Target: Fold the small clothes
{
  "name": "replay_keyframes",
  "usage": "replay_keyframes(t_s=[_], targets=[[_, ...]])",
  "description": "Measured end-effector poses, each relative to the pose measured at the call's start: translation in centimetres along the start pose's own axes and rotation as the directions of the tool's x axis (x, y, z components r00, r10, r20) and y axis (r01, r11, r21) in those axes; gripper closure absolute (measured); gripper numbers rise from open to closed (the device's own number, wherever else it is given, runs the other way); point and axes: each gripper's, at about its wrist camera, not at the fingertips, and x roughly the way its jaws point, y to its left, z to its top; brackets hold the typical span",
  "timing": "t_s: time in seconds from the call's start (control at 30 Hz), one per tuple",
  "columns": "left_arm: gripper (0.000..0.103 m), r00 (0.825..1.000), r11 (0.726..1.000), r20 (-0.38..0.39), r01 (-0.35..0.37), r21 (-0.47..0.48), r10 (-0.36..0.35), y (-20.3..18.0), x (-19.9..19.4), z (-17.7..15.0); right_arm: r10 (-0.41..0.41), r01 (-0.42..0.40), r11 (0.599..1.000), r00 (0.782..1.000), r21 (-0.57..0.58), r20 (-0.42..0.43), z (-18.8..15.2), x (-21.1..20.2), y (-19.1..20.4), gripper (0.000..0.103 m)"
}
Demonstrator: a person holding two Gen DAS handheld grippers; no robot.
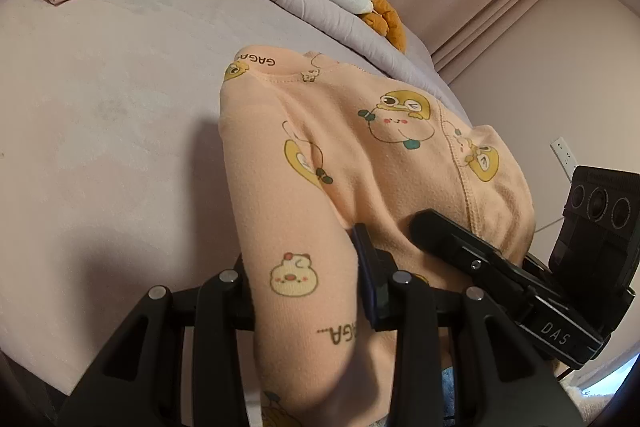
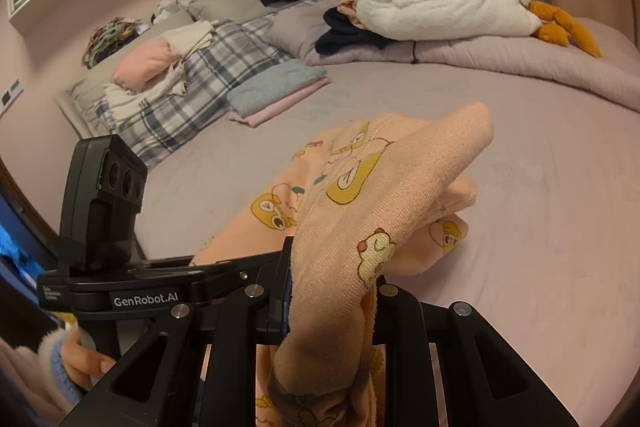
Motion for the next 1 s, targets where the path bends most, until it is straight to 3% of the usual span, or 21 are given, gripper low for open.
replay_keyframes(t_s=[1.0], targets=[[0.068, 0.999, 1.000, 0.027, -0.025, 0.015, 0.024, 0.5, 1.1, 3.2, -0.005, 0.005, 1.000, 1.000, -0.027, 0.006, 2.7, 2.2, -0.4, 0.079]])
